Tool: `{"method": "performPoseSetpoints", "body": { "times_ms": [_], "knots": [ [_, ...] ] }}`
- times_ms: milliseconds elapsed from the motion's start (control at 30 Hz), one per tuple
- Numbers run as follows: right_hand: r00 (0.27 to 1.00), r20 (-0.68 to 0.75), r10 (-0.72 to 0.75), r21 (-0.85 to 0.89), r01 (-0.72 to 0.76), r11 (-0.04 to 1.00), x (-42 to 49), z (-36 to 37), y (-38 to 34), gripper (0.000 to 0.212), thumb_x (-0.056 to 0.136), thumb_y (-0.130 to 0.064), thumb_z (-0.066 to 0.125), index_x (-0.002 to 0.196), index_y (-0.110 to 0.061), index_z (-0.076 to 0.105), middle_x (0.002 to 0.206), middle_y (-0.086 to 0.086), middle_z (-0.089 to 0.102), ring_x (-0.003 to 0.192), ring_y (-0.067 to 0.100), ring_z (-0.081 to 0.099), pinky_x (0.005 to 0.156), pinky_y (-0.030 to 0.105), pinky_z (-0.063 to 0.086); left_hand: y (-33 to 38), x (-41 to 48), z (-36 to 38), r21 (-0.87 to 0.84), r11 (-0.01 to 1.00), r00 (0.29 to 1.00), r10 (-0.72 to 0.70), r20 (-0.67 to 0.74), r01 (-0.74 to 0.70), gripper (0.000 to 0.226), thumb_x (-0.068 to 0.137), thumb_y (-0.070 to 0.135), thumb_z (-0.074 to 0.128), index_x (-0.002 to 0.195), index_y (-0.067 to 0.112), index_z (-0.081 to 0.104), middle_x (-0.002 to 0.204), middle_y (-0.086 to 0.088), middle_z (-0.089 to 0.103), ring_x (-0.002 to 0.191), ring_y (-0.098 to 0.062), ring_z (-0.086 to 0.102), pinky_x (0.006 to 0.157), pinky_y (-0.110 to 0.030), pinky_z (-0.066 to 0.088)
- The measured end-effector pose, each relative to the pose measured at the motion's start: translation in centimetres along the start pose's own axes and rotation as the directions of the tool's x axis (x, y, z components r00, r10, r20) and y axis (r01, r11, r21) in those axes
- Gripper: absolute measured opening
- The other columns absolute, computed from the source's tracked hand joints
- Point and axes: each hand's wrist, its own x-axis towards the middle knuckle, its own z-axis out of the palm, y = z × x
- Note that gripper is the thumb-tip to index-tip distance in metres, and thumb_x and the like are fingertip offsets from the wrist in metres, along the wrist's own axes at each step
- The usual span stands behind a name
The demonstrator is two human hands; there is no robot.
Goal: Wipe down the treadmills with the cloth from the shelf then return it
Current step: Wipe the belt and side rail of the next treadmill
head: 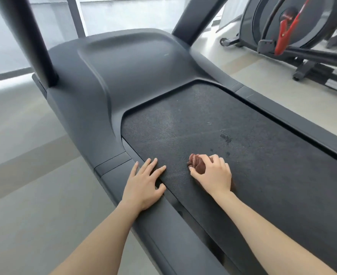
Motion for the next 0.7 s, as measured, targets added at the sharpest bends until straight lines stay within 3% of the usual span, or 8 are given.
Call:
{"method": "performPoseSetpoints", "body": {
  "times_ms": [167, 300, 567, 700],
  "knots": [
    [0.982, -0.065, -0.177, 0.079, 0.182, 0.98, -7.2, -0.7, -0.6, 0.039, 0.069, -0.057, 0.06, 0.095, -0.029, 0.066, 0.085, -0.002, 0.056, 0.077, 0.023, 0.055, 0.065, 0.035, 0.046, -3.0, 1.8, -1.8, -0.009, 0.997, 0.996, 0.077, 0.053, -0.077, 0.047, 0.091, 0.039, 0.041, 0.139, 0.044, 0.038, 0.154, 0.016, 0.023, 0.142, -0.003, 0.014, 0.116, -0.031, 0.001],
    [0.963, -0.137, -0.233, 0.088, 0.246, 0.965, -6.7, 0.3, -0.9, 0.033, 0.066, -0.055, 0.063, 0.088, -0.029, 0.065, 0.082, -0.005, 0.054, 0.072, 0.021, 0.054, 0.061, 0.032, 0.042, -4.3, 2.1, -1.0, 0.029, 0.996, 0.993, -0.084, -0.081, 0.087, 0.056, 0.09, 0.049, 0.032, 0.145, 0.039, 0.028, 0.157, 0.008, 0.015, 0.145, -0.011, 0.002, 0.117, -0.039, -0.007],
    [0.942, -0.098, -0.321, 0.116, 0.331, 0.936, 8.0, 3.9, -10.1, 0.037, 0.07, -0.054, 0.063, 0.091, -0.024, 0.068, 0.083, 0.002, 0.059, 0.077, 0.024, 0.056, 0.065, 0.034, 0.042, -4.3, 2.0, -1.0, 0.008, 0.99, 0.984, -0.139, -0.115, 0.14, 0.068, 0.087, 0.046, 0.035, 0.149, 0.021, 0.024, 0.158, 0.002, 0.015, 0.146, -0.013, 0.002, 0.117, -0.037, -0.012],
    [0.925, -0.067, -0.374, 0.101, 0.38, 0.92, 15.5, 6.2, -13.2, 0.041, 0.074, -0.057, 0.06, 0.097, -0.023, 0.066, 0.09, 0.004, 0.059, 0.085, 0.025, 0.056, 0.071, 0.036, 0.043, -4.1, 2.0, -1.2, -0.003, 0.988, 0.983, -0.151, -0.101, 0.151, 0.068, 0.084, 0.044, 0.032, 0.146, 0.018, 0.032, 0.156, -0.001, 0.022, 0.145, -0.014, 0.011, 0.119, -0.041, 0.0]
  ]
}}
